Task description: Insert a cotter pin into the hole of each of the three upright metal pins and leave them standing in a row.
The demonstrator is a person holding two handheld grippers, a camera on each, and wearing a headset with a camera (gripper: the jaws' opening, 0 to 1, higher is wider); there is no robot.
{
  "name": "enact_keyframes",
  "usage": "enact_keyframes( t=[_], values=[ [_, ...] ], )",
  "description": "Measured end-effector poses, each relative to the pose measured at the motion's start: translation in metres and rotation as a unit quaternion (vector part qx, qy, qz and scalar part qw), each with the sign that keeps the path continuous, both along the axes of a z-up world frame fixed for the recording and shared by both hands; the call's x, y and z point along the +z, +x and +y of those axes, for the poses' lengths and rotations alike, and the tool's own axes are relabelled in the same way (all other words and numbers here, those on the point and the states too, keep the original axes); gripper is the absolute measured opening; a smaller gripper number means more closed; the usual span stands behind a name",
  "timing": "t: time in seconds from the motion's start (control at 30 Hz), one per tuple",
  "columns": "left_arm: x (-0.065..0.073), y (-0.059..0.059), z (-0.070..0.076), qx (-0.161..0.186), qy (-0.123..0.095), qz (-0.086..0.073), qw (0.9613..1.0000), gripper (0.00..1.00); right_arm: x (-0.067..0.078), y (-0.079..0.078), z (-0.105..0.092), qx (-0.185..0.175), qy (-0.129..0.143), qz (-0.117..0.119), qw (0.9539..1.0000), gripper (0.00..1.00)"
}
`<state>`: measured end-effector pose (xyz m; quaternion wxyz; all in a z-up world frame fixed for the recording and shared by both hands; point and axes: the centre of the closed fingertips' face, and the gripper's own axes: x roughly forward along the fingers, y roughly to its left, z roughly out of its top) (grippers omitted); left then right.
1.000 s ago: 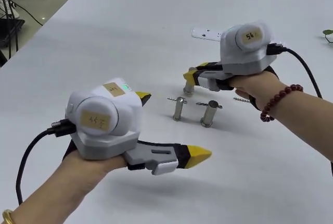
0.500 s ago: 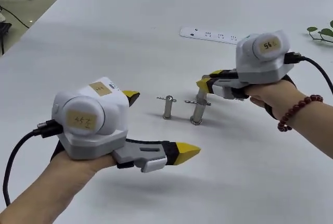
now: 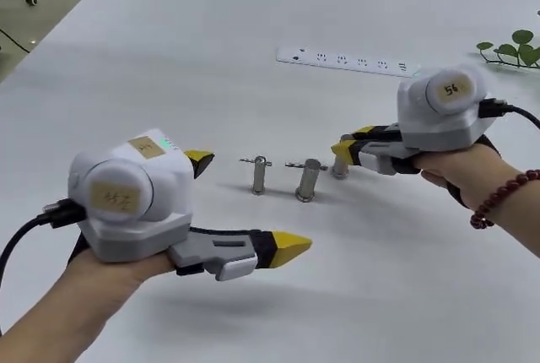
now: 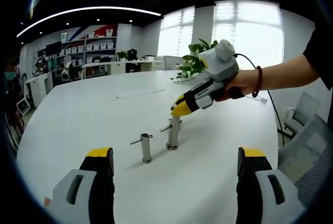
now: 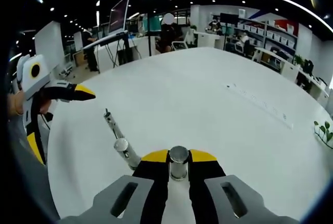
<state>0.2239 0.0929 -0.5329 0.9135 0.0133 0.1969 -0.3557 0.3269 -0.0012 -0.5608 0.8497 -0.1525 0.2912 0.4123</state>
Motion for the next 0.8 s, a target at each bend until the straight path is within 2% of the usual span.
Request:
enact_keyframes(
  t=[0.2,0.57,0.8],
  values=[
    [0.001,-0.001,0.0,-0.001,0.001,-0.001,1.0,0.99,-0.001,-0.007,-0.012,-0.002,-0.004,0.002,1.0,0.08],
    [0.004,-0.003,-0.001,0.002,0.001,-0.003,1.0,0.99,0.003,-0.028,-0.009,0.005,-0.007,0.002,1.0,0.08],
    [0.007,-0.005,0.001,0.005,0.004,-0.008,0.9999,0.99,0.0,-0.04,-0.006,0.008,-0.005,0.008,0.9999,0.08]
  ],
)
